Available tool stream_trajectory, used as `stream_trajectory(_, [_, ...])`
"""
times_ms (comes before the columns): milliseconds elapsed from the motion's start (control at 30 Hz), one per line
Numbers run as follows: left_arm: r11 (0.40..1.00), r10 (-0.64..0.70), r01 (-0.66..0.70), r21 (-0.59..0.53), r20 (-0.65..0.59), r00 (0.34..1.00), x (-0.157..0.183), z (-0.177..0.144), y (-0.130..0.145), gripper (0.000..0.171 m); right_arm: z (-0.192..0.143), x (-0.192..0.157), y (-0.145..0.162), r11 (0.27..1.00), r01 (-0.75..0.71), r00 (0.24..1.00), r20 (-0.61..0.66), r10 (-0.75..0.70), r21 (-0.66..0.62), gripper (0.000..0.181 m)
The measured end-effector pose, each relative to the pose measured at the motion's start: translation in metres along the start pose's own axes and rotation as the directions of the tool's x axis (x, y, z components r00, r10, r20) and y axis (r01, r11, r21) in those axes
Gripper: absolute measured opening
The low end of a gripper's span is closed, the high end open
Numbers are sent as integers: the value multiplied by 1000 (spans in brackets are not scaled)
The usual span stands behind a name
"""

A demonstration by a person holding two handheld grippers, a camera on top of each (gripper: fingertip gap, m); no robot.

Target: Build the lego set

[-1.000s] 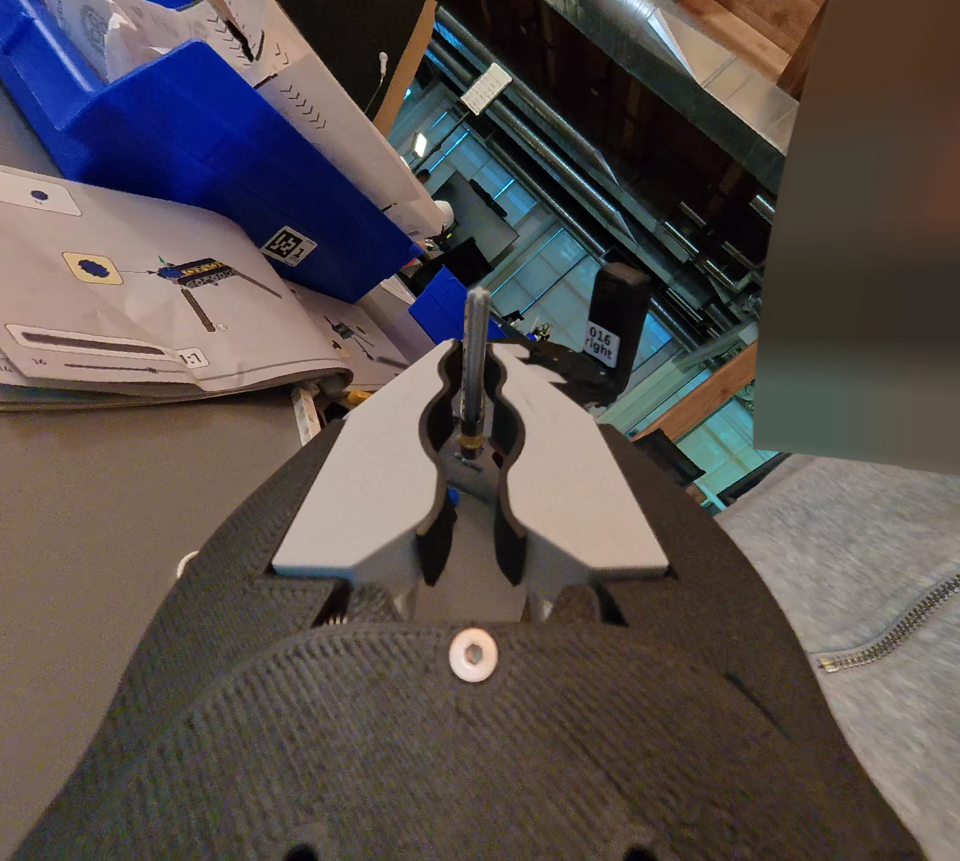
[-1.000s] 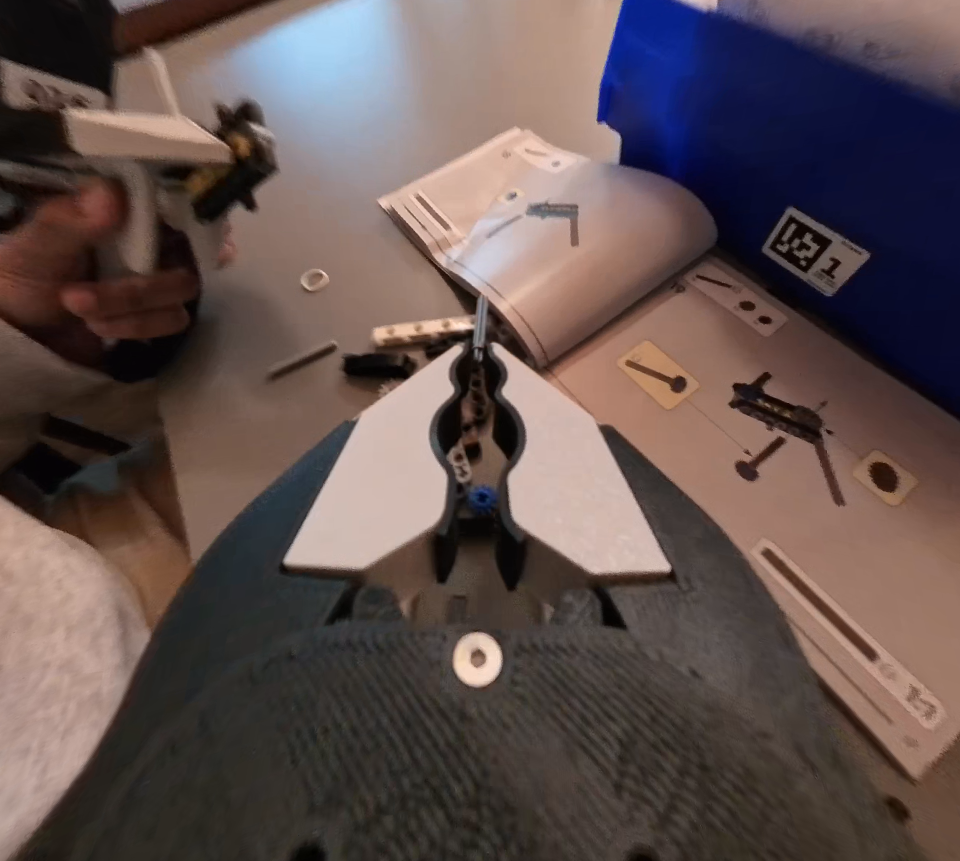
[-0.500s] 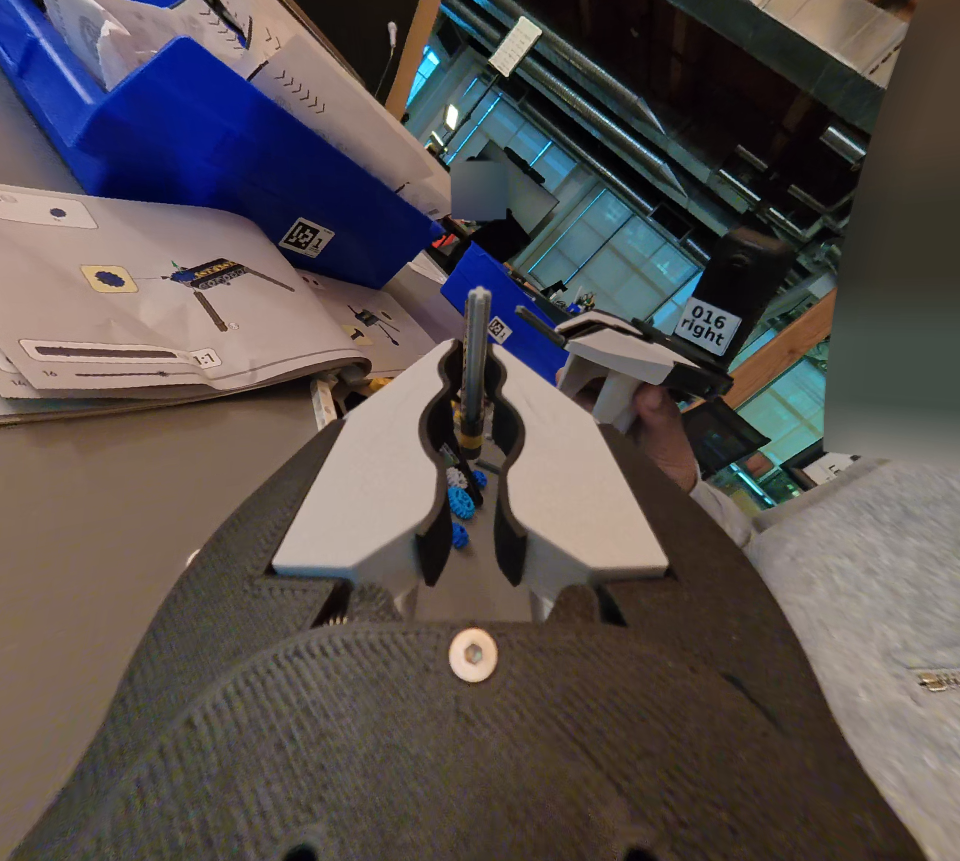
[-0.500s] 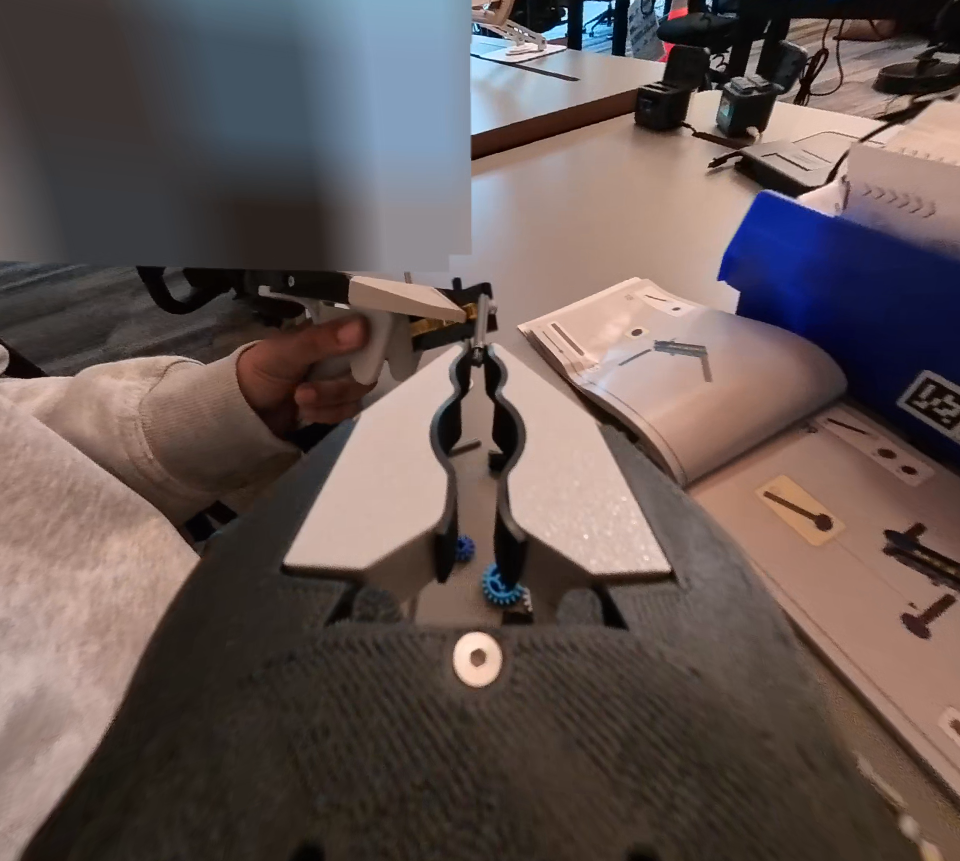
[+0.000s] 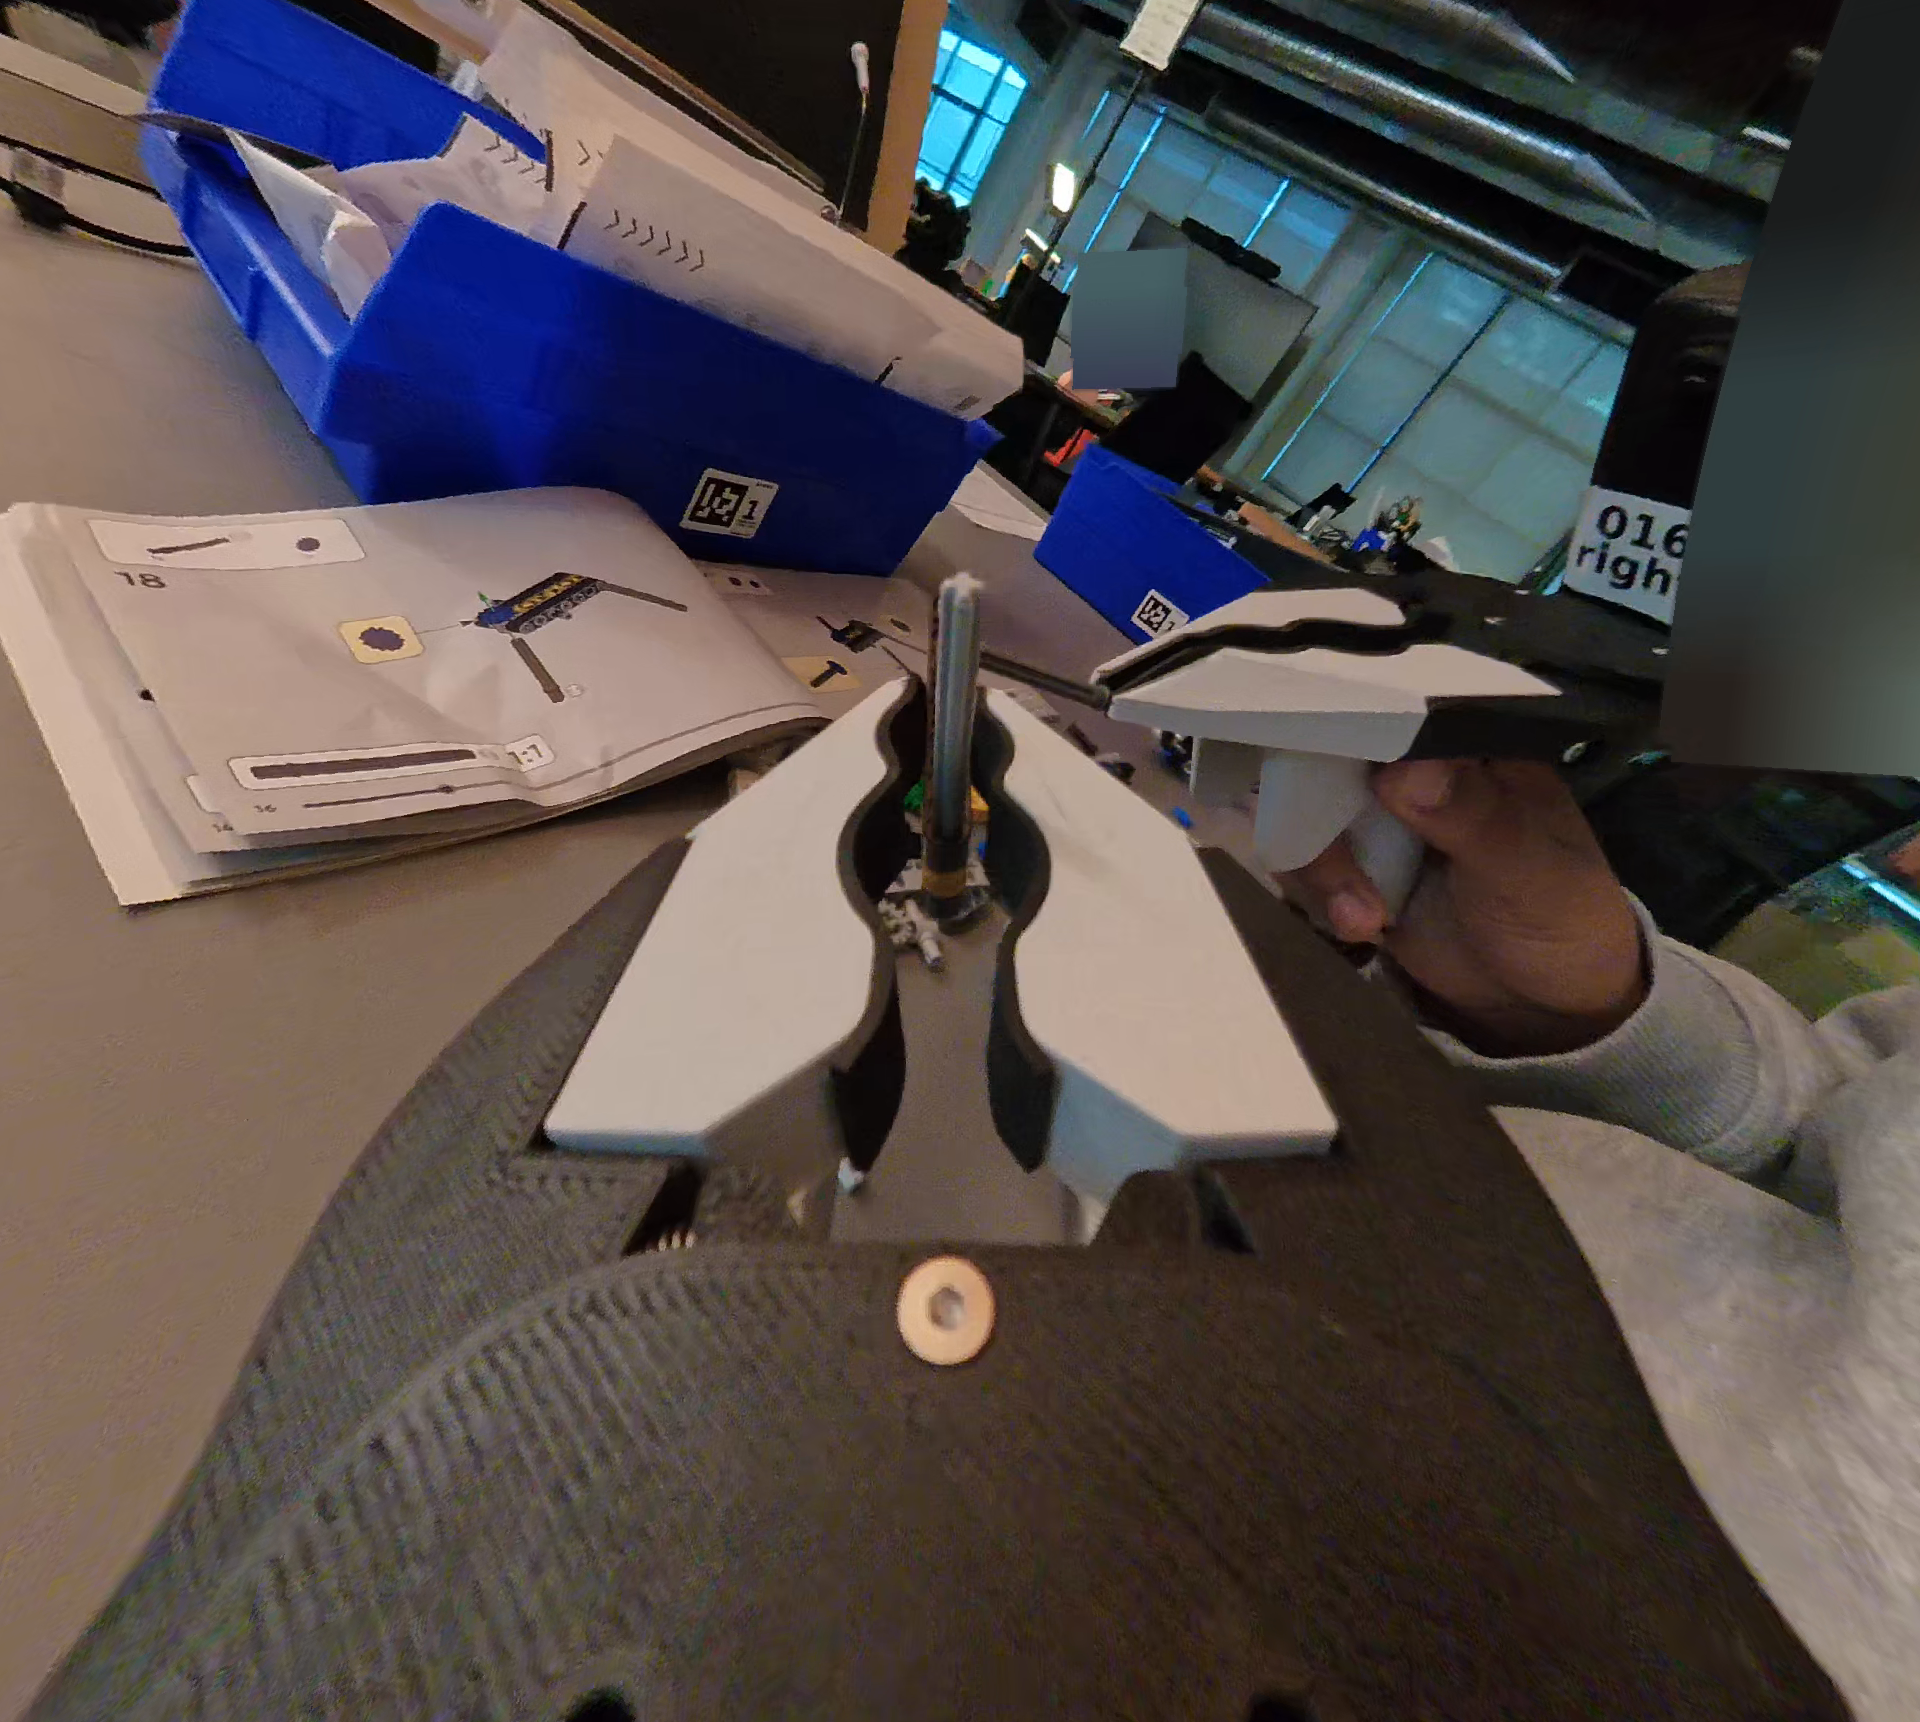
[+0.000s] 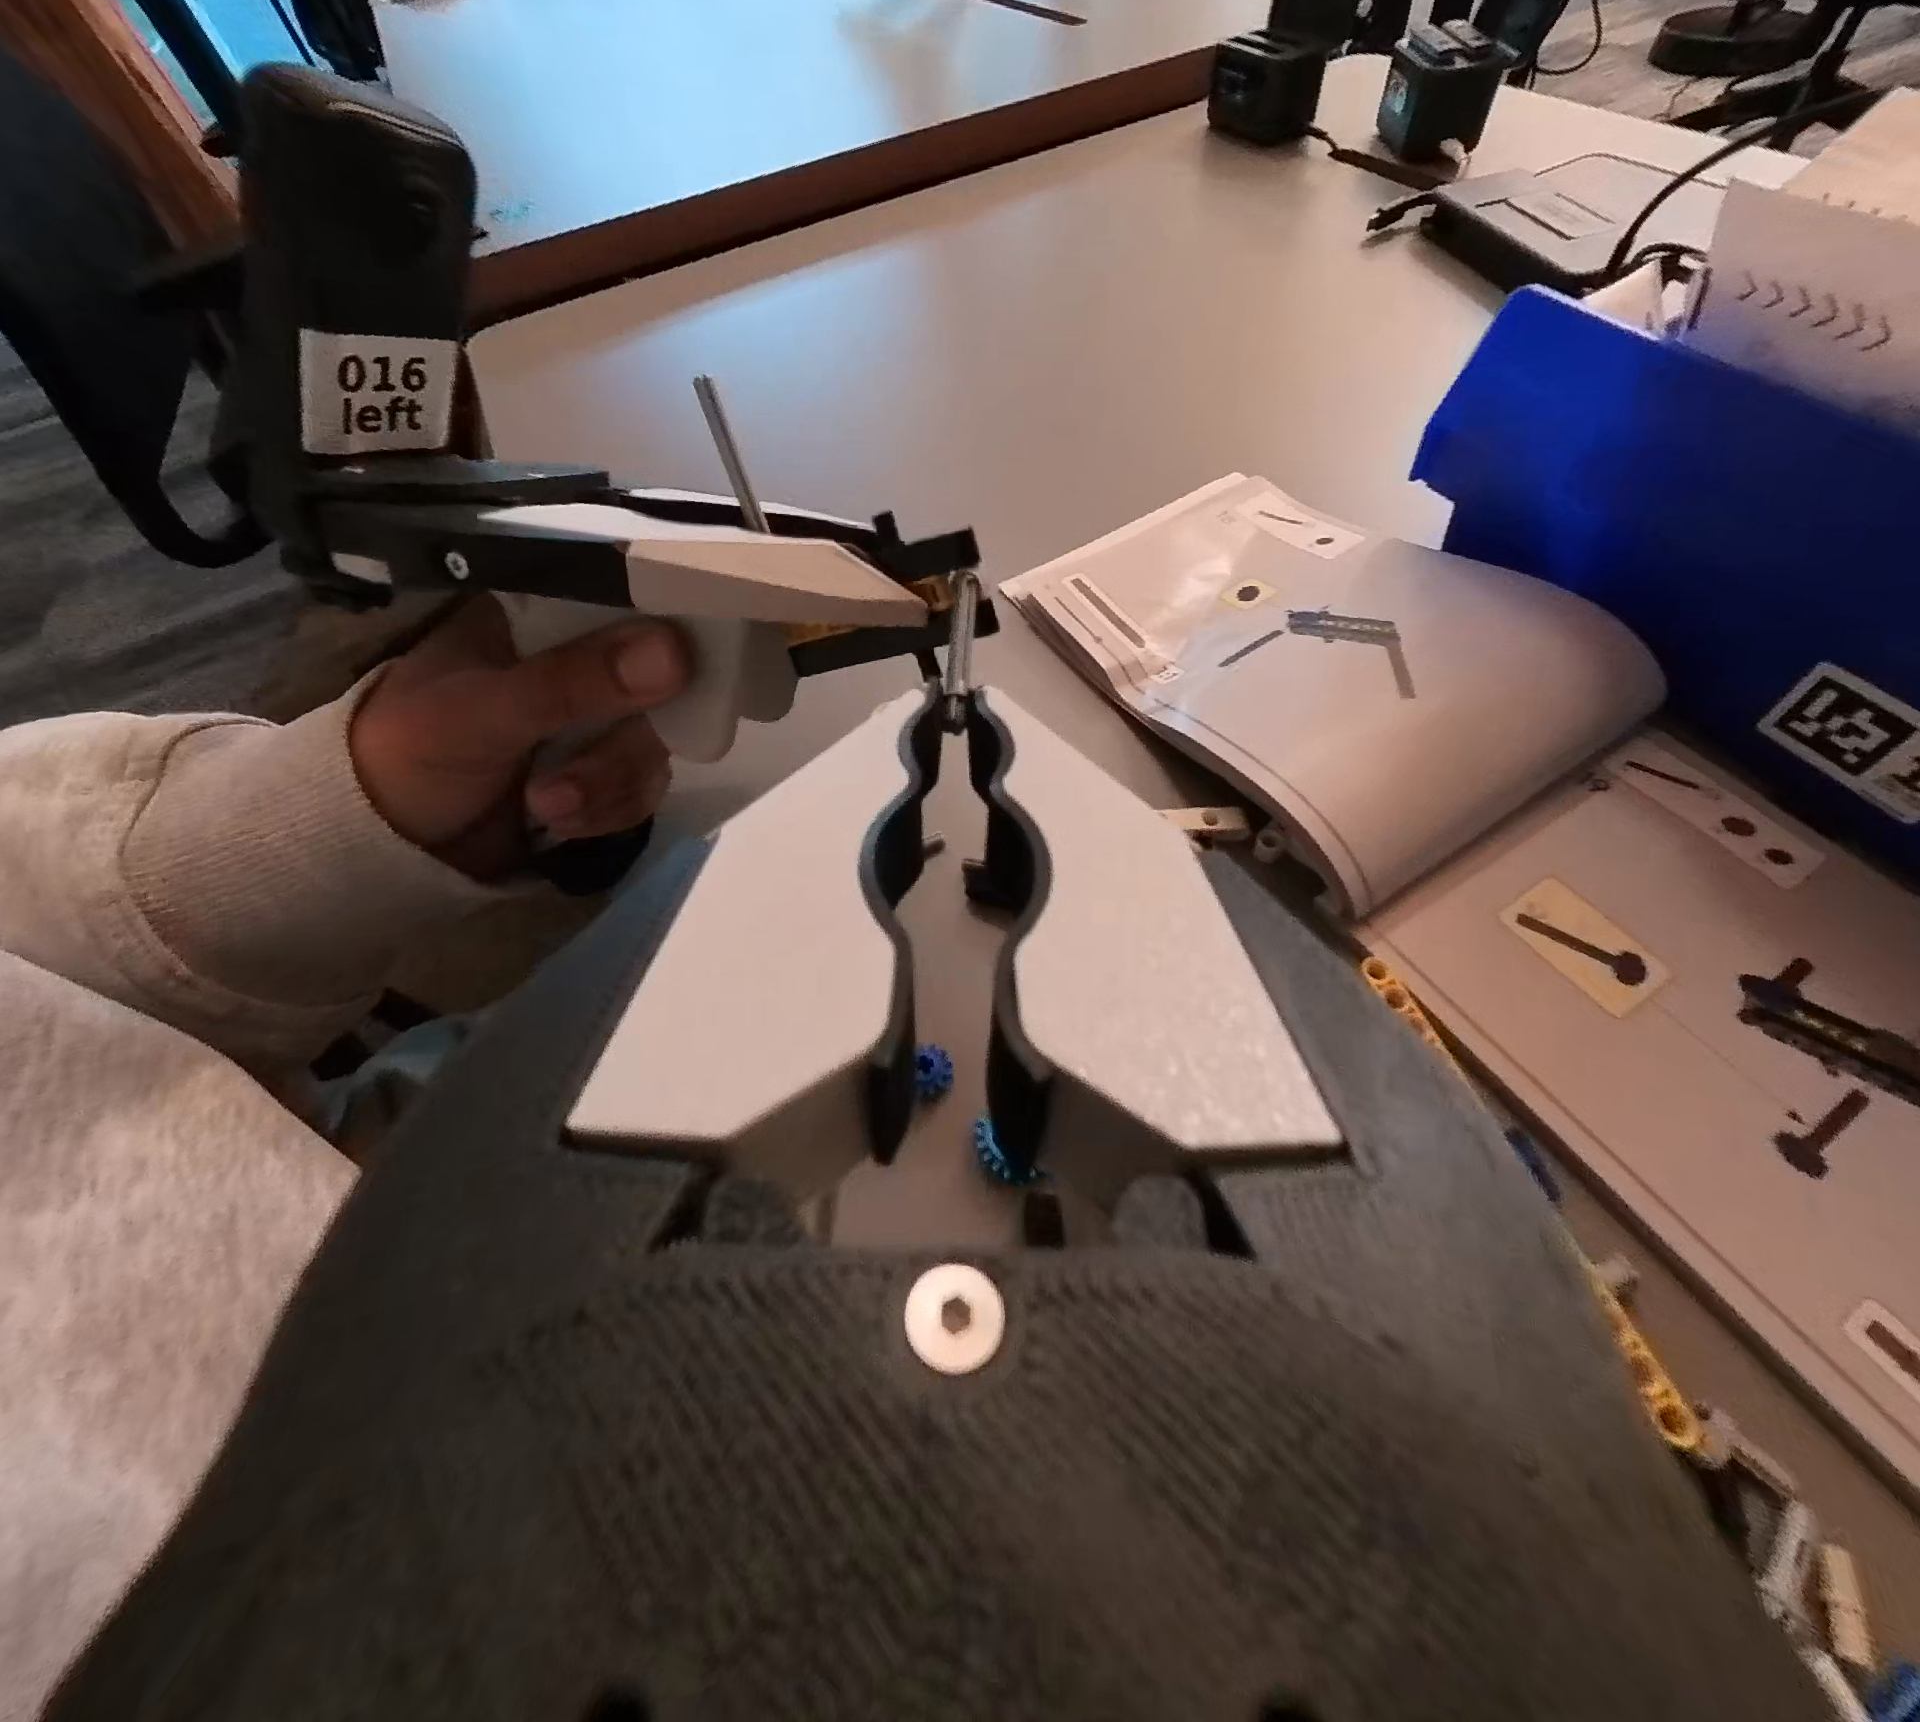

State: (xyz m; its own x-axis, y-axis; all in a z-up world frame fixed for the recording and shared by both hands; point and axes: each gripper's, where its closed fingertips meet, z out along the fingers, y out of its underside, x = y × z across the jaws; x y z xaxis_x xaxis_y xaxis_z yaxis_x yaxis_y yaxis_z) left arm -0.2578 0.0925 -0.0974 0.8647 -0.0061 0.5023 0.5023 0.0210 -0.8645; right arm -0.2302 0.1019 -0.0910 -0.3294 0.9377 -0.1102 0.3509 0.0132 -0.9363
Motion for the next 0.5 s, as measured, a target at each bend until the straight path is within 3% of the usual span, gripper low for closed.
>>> stream_trajectory(233, [982,188,-183,-55,114,975,-2,1,3,5,2,0,3,999,-9,999,-32,7,-44,3])
stream_trajectory(500, [956,284,-272,-112,111,952,3,4,9,5,1,0,3,983,-183,982,52,184,-15,2])
